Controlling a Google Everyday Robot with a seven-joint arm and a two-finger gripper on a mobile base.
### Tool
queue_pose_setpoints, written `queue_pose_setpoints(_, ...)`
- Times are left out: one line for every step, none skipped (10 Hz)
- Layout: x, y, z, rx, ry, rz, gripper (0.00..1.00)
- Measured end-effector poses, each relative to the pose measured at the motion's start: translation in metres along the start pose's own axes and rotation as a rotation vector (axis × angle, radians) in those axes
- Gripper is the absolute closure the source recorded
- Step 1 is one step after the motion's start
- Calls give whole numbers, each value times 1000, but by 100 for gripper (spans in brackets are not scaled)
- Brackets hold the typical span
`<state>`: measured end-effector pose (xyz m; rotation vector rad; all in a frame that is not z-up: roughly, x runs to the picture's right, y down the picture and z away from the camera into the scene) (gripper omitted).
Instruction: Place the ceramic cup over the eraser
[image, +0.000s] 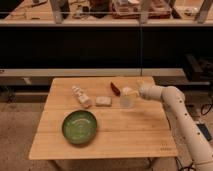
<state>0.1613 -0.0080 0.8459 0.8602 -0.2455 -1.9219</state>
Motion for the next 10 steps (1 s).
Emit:
queue_pose_setpoints(0, 1, 0, -2, 0, 1, 20)
queue_pose_setpoints(0, 1, 0, -2, 1, 1, 20)
queue_pose_setpoints(0, 2, -3, -2, 2, 5, 20)
queue_pose_setpoints(-2, 5, -7, -2, 2, 2, 20)
queue_pose_setpoints(-7, 14, -17, -3, 2, 2, 20)
queue_pose_setpoints(-11, 21, -26, -5, 2, 3, 25)
queue_pose_setpoints(-13, 26, -30, -8, 2, 5, 28)
queue_pose_setpoints(-13, 25, -29, -6, 2, 4, 29)
queue_pose_setpoints(-12, 23, -27, -1, 2, 1, 29)
queue_pose_setpoints(-12, 23, -27, -2, 2, 2, 29)
